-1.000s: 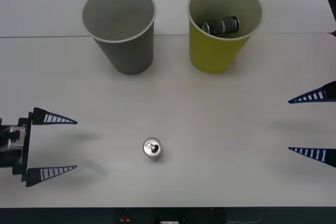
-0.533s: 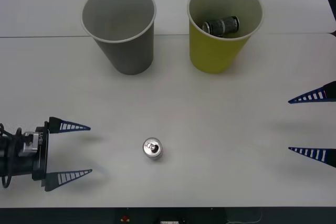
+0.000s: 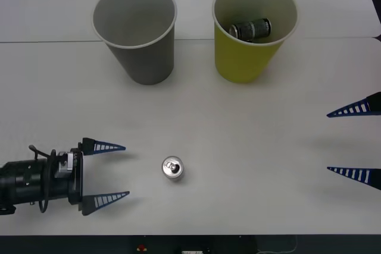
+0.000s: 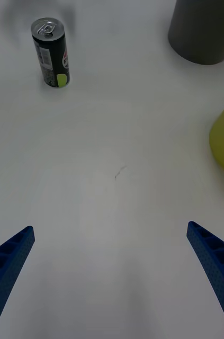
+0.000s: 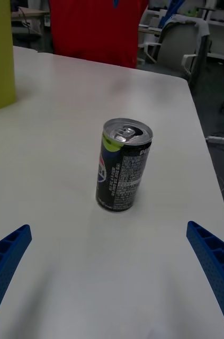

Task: Put the can into the green bin and the plastic bottle into the gray bin

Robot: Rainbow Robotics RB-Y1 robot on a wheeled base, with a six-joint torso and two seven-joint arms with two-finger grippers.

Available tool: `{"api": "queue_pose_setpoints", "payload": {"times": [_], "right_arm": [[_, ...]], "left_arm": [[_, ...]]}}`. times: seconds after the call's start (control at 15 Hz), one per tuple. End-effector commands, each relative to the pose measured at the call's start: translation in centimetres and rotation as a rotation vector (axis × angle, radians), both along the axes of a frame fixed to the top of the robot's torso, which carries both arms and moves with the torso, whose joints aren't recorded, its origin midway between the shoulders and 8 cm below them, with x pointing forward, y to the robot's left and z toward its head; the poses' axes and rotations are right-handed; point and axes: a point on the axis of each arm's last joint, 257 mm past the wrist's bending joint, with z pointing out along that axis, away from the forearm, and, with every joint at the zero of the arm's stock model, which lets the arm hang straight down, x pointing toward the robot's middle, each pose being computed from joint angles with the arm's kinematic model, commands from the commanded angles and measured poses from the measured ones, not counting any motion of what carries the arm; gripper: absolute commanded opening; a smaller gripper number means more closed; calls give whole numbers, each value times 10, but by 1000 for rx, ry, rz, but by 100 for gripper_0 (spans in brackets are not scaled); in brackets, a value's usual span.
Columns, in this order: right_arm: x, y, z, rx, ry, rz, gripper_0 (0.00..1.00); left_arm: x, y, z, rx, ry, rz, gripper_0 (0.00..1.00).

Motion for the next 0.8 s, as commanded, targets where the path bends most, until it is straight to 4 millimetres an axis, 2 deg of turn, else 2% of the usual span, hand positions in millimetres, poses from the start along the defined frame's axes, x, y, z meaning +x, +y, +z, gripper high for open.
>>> {"api": "queue_pose_setpoints", "payload": {"times": [0.07,0.33,0.8], "right_arm": [[0,0,0,0,0,0,100],[0,0,0,0,0,0,100],[0,0,0,0,0,0,100]], "left_arm": [[7,-20,-8,-7,-5,-3,100],[12,-54,-16,-15,-9,-19,100],[9,-109,-26,-45,6,-45,100]]}}
